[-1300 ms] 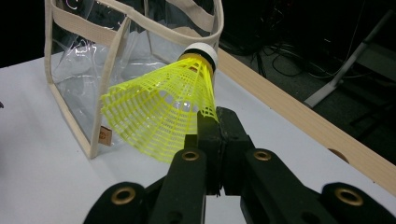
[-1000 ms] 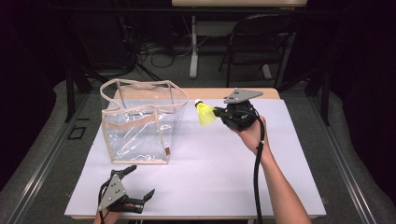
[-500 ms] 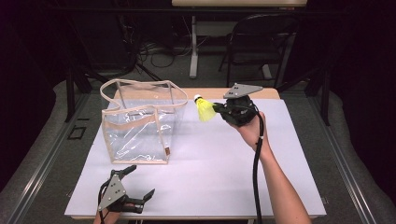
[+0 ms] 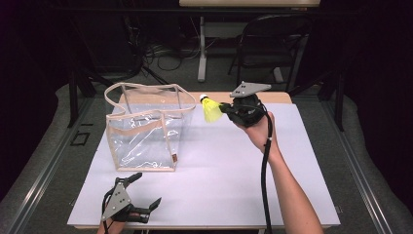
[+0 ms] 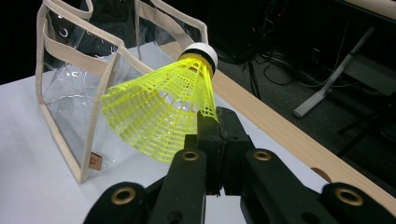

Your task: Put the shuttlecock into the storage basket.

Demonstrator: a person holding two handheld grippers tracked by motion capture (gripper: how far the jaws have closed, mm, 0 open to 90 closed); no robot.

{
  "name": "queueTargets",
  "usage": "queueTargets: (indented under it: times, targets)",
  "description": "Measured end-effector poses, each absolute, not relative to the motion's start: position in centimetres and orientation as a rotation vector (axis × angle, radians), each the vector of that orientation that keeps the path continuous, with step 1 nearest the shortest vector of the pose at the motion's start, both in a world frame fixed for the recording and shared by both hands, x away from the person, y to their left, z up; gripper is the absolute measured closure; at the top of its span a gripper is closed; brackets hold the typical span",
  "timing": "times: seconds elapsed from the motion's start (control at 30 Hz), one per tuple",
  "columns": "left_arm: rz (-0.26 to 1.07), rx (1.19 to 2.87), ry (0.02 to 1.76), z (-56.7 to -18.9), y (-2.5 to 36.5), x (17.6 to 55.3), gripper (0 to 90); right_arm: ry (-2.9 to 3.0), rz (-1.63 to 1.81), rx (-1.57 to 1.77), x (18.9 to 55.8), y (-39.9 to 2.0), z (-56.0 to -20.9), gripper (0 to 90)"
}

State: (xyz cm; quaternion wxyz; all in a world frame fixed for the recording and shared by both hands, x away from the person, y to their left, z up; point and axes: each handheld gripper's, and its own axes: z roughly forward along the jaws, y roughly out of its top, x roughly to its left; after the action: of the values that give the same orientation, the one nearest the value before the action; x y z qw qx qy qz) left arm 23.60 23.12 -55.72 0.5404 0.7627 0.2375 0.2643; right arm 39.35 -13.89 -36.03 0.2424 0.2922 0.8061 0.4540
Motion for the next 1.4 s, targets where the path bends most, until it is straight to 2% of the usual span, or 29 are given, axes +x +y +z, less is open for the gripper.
queueTargets:
  times: [1.4]
  targets:
    - [0.626, 1.811, 0.561, -55.7, 23.1, 23.6, 0.0, 2.229, 1.189, 0.732, 40.8, -10.3, -34.1, 89.3]
